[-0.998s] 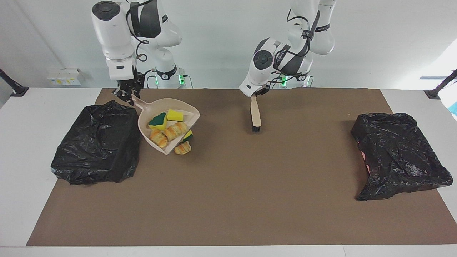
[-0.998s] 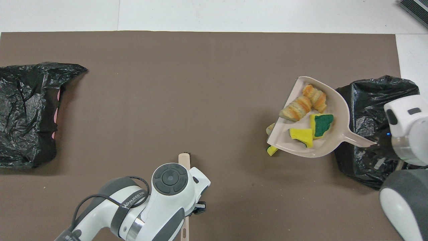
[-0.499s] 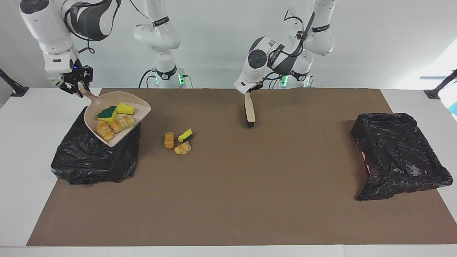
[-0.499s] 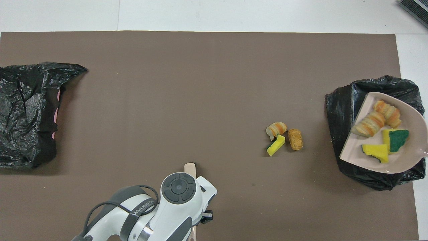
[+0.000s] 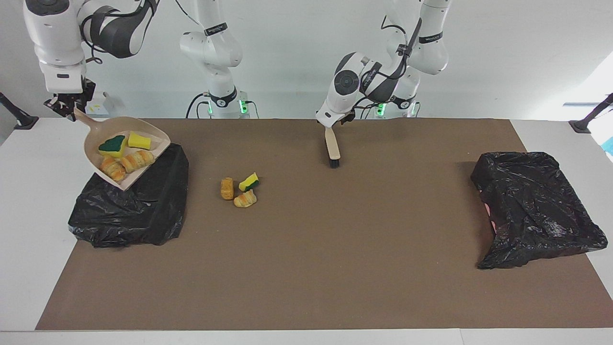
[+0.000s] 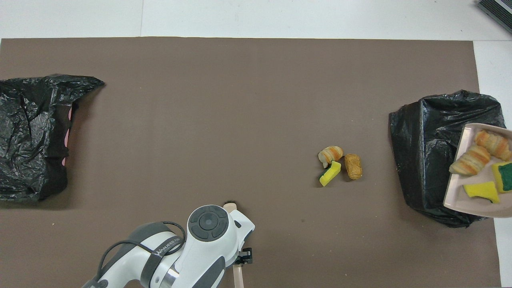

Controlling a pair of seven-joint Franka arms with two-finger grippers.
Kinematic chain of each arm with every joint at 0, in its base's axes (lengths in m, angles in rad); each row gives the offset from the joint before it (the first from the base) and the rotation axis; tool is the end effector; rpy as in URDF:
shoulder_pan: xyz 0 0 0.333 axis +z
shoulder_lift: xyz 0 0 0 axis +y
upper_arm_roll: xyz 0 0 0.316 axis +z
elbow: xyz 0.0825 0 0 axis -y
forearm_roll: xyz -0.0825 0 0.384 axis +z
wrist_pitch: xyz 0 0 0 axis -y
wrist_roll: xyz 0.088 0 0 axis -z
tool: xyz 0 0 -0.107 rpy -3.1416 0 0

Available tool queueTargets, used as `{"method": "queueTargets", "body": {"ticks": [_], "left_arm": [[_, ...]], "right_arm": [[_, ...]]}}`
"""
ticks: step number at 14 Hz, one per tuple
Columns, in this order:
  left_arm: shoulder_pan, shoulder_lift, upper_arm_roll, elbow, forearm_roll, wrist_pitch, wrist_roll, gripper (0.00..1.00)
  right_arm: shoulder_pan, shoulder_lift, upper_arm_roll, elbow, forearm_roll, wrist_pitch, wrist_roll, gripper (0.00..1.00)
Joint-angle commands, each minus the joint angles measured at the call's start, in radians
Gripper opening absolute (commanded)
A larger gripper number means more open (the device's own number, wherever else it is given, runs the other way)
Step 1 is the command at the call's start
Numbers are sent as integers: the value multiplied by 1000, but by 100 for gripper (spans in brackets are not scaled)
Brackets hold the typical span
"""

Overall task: Sweep and dump trash in bin
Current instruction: 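Tilt the dustpan over the bag with the right gripper to dump trash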

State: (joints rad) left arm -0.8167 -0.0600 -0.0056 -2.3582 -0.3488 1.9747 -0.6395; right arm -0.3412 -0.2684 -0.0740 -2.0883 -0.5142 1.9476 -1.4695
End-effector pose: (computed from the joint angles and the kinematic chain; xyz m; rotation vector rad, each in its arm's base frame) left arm 0.2951 -0.3497 0.3331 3.0615 0.0123 -0.6765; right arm 0.4352 -0.2313 0.5573 2.2415 1.5622 -0.4257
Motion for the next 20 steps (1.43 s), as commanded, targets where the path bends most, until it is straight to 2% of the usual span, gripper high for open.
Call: {"method": "queueTargets", "body": {"ticks": [1,3,6,8,10,12,15,20], "left_arm": [[88,-11,4,31,-13,0,1,100],[154,-8,4,62,4,-3,20,100],[281,-8,7,160,10,-60,174,100],[361,-8,7,210,36,-62,233,100],[430,-9,7,272,141,-65,294,100],[476,-8,7,322,223,-62,304,100],[534,-6,7,393,338,-53,322,100],[707,17,7,502,343,-65,674,100]], "right_arm": [[-5,4,10,1,-99,20,-47,0],[-5,35,8,-4,-144,65,-57,0],[7,44,23,-1,-208,67,-64,0],[54,46,23,-1,-257,53,-61,0],[62,43,25,-2,-283,45,-63,0],[105,44,28,-1,-372,47,-58,0],[120,43,30,-1,-412,34,-54,0],[194,43,42,2,-536,-34,-23,0]]}}
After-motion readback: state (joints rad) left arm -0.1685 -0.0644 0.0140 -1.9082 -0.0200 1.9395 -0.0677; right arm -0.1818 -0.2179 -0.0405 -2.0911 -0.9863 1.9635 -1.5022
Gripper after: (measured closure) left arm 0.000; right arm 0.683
